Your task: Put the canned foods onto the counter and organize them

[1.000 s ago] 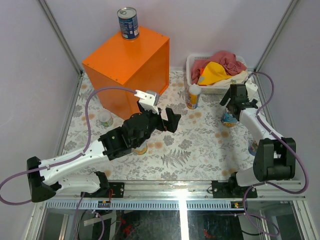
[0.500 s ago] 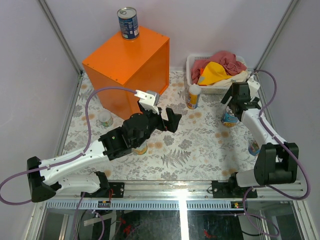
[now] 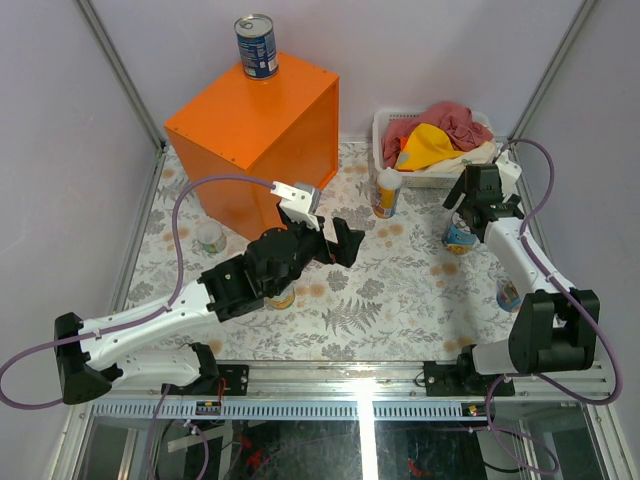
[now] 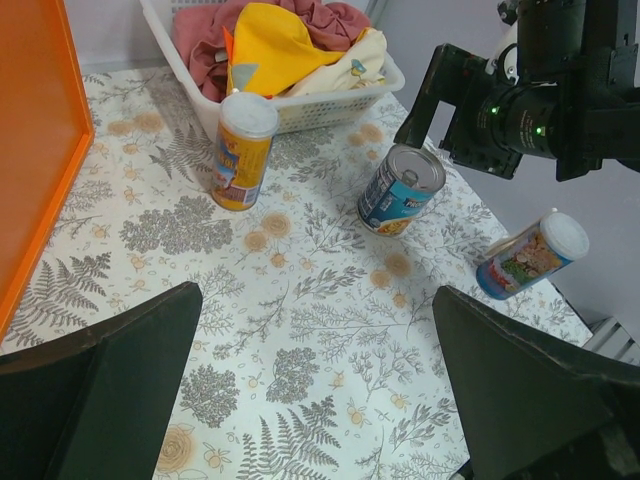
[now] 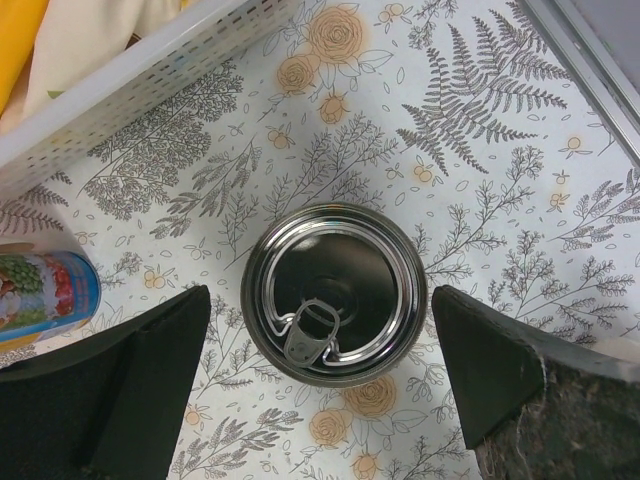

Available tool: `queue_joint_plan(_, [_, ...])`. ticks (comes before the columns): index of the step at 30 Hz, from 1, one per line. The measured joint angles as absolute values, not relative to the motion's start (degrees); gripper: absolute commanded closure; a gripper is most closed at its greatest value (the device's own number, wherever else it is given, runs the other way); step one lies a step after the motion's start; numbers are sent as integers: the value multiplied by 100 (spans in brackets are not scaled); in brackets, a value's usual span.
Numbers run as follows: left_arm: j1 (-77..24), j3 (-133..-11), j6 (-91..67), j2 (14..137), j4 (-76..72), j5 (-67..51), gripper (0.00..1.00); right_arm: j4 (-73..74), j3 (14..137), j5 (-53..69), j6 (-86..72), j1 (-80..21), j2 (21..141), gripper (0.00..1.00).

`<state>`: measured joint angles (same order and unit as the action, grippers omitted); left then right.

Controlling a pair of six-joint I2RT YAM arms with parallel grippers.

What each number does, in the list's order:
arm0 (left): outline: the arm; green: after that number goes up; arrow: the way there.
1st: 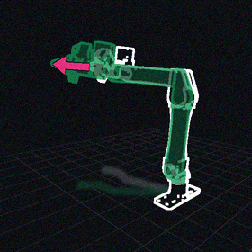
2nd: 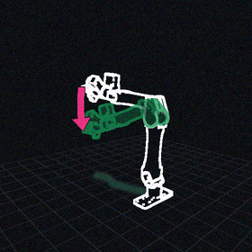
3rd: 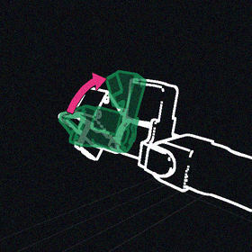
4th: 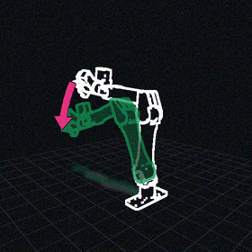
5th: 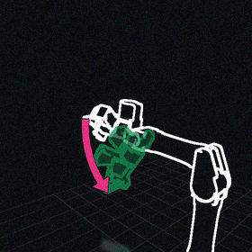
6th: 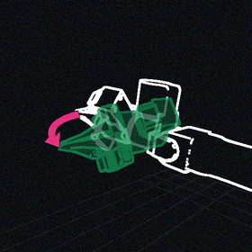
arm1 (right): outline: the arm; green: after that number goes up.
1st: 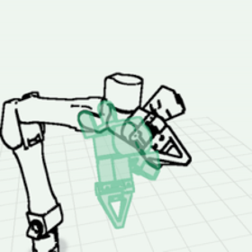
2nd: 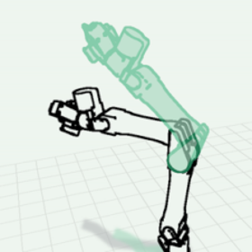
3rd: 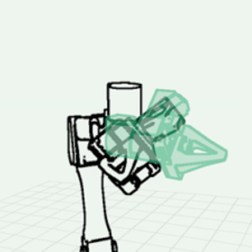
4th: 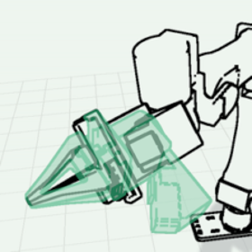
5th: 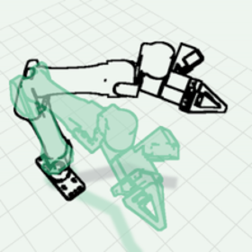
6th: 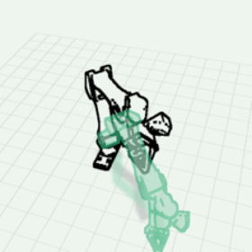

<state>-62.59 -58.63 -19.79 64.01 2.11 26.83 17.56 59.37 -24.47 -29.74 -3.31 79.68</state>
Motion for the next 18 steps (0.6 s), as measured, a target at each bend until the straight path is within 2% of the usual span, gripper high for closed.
queue_joint_plan(18, [-6263, -5824, -1966, 6440, 215, 2681, 0, 1774, 5931, -2399, -3000, -207, 8355, 1])
